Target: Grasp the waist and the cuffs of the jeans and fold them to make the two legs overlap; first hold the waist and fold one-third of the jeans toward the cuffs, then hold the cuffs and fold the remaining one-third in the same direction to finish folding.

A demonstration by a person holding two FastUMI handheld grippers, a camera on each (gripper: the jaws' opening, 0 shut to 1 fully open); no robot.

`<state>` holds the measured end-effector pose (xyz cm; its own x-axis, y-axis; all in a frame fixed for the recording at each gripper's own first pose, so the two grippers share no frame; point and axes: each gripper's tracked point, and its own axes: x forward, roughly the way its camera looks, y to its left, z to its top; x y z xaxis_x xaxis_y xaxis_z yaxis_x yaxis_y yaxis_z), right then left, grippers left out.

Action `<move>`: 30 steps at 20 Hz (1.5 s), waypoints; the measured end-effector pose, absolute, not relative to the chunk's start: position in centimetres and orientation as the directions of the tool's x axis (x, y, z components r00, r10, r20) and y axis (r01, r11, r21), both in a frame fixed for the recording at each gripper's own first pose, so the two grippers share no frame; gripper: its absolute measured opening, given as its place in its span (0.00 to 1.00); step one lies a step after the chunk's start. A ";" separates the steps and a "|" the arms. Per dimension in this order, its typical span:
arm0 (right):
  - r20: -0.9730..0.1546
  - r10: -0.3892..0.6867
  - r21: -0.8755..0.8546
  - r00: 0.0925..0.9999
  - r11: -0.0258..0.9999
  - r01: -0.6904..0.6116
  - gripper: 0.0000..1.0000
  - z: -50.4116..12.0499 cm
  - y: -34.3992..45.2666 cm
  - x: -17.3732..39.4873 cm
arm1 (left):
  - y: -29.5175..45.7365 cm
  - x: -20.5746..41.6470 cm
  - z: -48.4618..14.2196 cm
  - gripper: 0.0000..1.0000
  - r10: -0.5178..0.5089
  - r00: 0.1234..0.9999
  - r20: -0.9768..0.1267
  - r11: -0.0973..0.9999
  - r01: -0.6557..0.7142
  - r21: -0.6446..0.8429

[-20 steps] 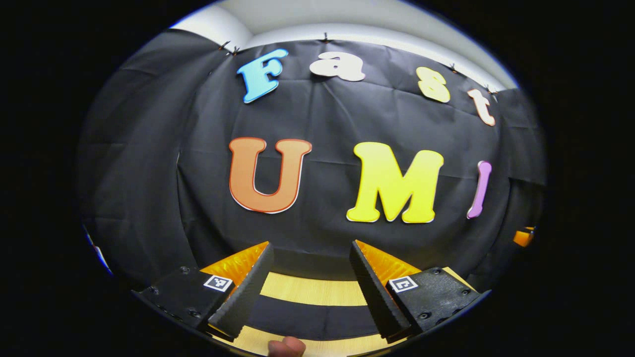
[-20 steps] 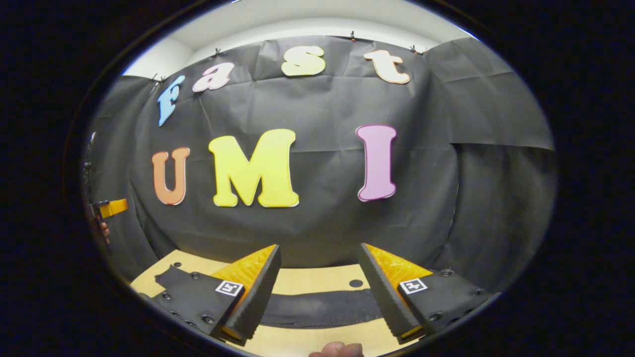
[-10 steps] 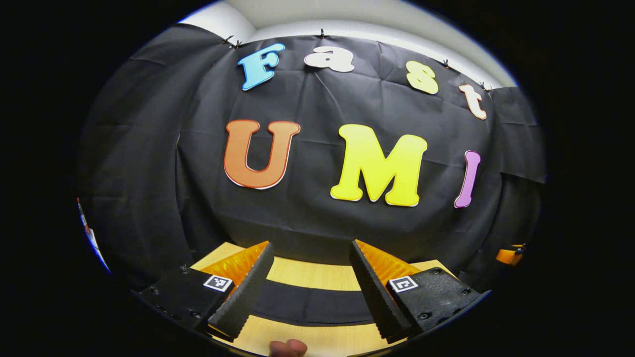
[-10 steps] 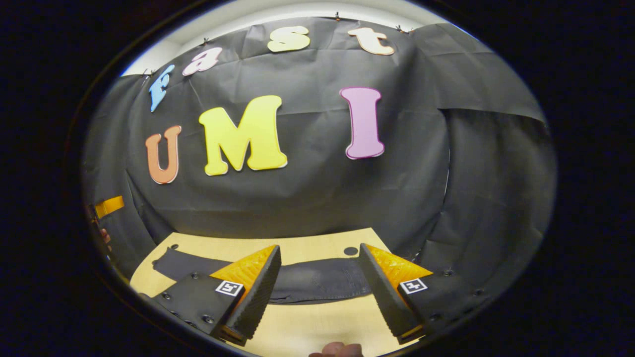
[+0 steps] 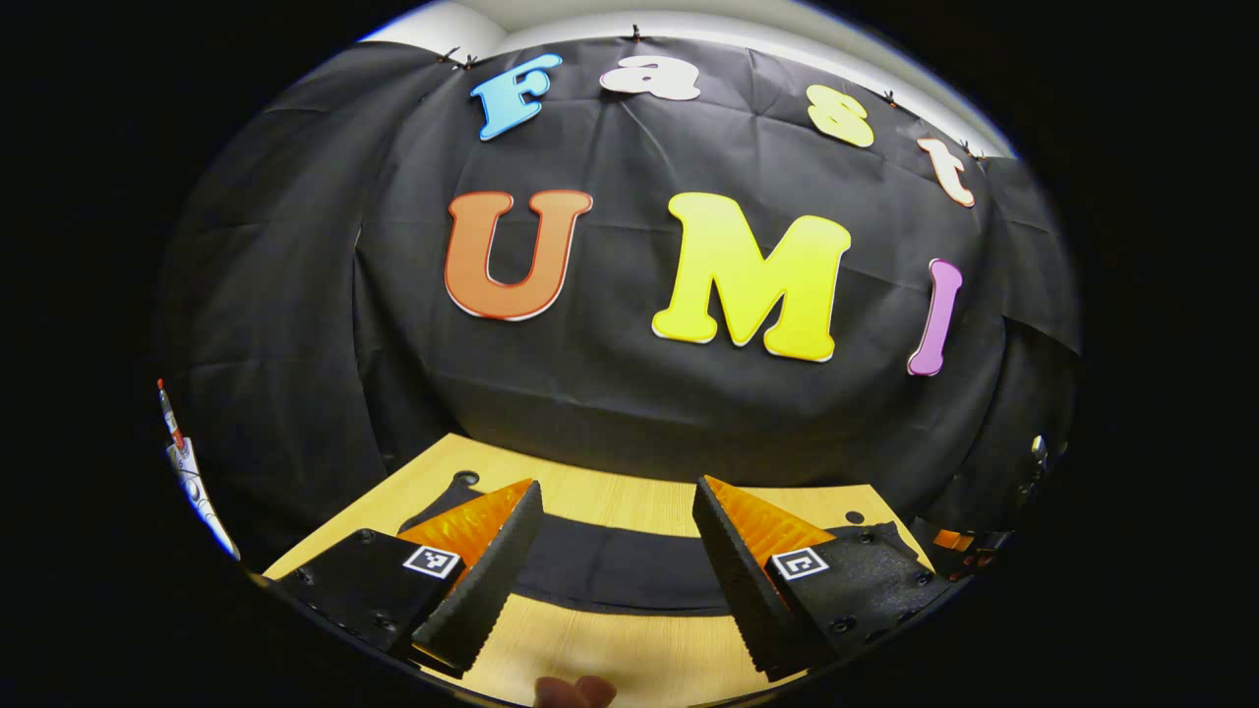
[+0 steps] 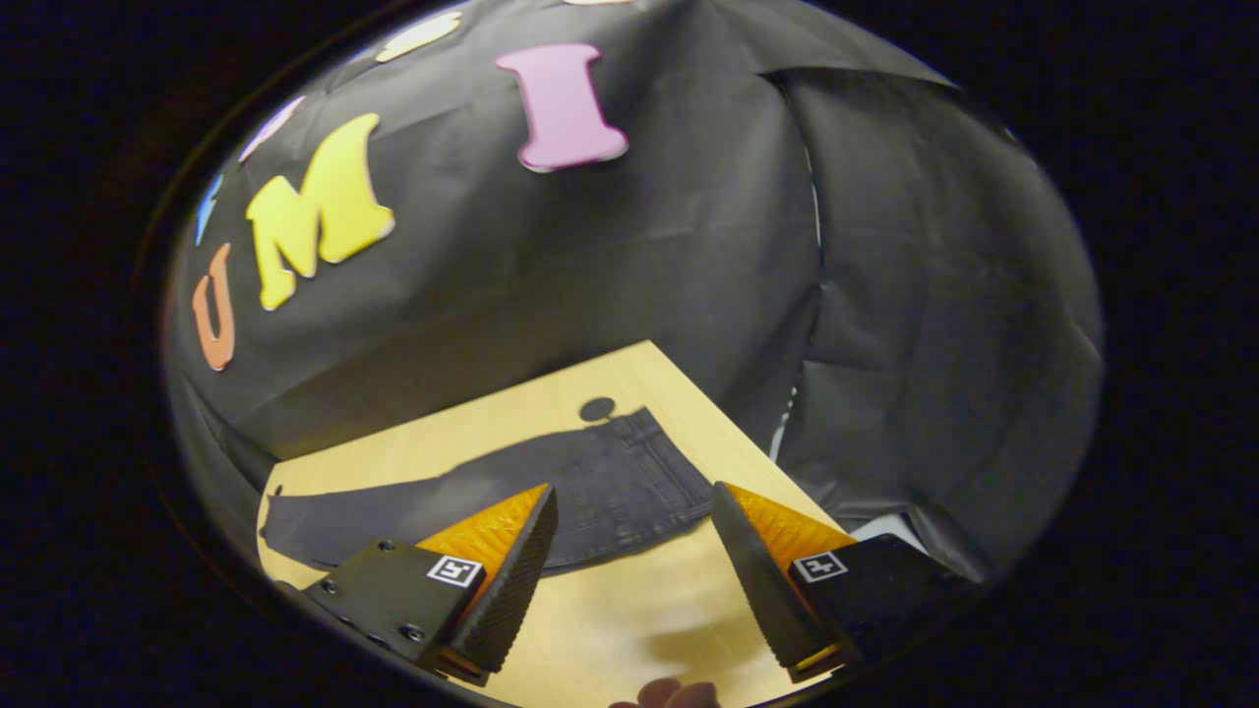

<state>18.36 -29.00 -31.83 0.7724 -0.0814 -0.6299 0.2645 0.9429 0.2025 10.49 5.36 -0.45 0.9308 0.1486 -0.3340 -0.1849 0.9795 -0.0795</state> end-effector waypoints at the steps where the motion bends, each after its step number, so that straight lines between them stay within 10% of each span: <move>1: -0.651 -0.085 0.224 0.755 0.928 0.297 0.98 -33.8 -29.9 19.0 | 5.3 10.3 -0.9 0.99 0.153 0.924 -0.351 0.980 -0.189 -0.069; 14: -0.694 -0.099 0.279 0.713 0.876 0.393 0.96 -41.1 -32.1 21.9 | 5.9 9.8 -2.3 0.99 0.196 0.892 -0.408 0.973 -0.229 -0.035; 22: -0.692 -0.079 0.229 0.717 0.918 0.323 0.17 -40.4 -30.8 22.7 | 6.7 9.9 -3.2 0.99 0.169 0.881 -0.441 0.975 -0.216 -0.060; 25: -0.647 -0.103 0.189 0.755 0.938 0.290 0.03 -36.4 -29.8 23.4 | 7.8 10.0 -2.2 0.99 0.174 0.894 -0.412 0.979 -0.201 -0.023; 30: -0.511 -0.043 0.119 0.858 0.986 0.120 0.06 -24.4 -23.4 23.9 | 11.3 9.7 -1.3 0.99 0.196 0.915 -0.352 0.976 -0.215 -0.017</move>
